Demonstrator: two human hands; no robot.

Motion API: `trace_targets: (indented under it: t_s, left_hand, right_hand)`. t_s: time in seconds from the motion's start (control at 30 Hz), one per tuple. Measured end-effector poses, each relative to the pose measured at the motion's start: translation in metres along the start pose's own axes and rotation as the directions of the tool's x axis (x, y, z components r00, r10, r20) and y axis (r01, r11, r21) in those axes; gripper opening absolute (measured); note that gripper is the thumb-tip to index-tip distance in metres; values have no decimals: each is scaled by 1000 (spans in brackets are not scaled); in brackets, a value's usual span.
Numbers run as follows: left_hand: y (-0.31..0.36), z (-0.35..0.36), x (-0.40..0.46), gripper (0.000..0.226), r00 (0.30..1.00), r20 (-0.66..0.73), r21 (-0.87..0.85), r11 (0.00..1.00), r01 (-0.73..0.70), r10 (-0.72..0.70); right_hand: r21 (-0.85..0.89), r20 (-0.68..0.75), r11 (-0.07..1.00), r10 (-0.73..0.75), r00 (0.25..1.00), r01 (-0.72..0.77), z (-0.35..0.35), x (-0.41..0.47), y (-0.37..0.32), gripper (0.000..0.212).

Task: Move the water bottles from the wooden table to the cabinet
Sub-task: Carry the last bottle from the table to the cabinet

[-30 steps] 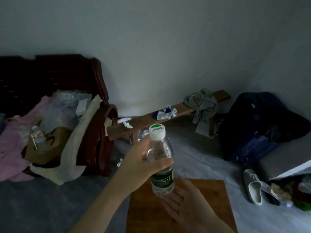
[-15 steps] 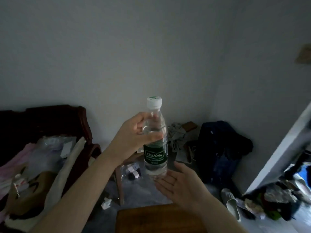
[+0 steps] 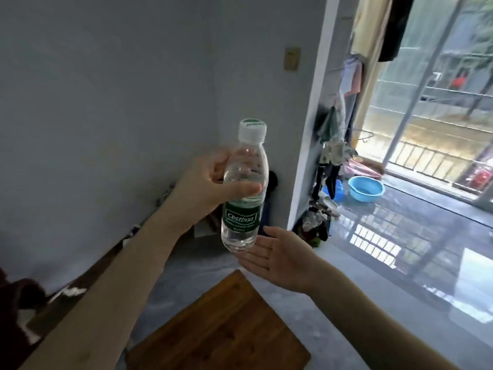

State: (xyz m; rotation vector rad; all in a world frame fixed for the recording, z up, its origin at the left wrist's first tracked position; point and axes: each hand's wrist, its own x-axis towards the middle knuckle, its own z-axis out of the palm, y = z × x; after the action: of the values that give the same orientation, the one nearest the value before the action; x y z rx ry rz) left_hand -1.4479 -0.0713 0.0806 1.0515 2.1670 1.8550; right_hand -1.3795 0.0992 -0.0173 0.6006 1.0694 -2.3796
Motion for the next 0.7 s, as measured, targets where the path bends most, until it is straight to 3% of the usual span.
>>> trace_targets:
  t_s: [0.2, 0.37, 0.47, 0.57, 0.7]
  left_hand:
    - [1, 68, -22, 50, 975, 203, -3, 995, -97, 95]
    - [18, 148, -40, 56, 916, 372, -59, 988, -140, 152]
    - [37, 202, -52, 62, 851, 488, -125, 981, -149, 192]
    - [63, 259, -69, 54, 774, 581, -196, 966, -166, 251]
    - [101, 337, -106, 54, 632, 693, -276, 938, -210, 345]
  right_hand:
    - [164, -97, 976, -125, 987, 140, -48, -65, 52, 49]
    - [364, -229, 887, -209, 951, 283, -90, -135, 97, 59]
    - [427, -311, 818, -268, 912, 386, -115, -187, 120, 60]
    - [460, -385, 741, -330, 862, 489, -141, -243, 148, 61]
    - [469, -520, 629, -371, 769, 621, -174, -319, 194, 61]
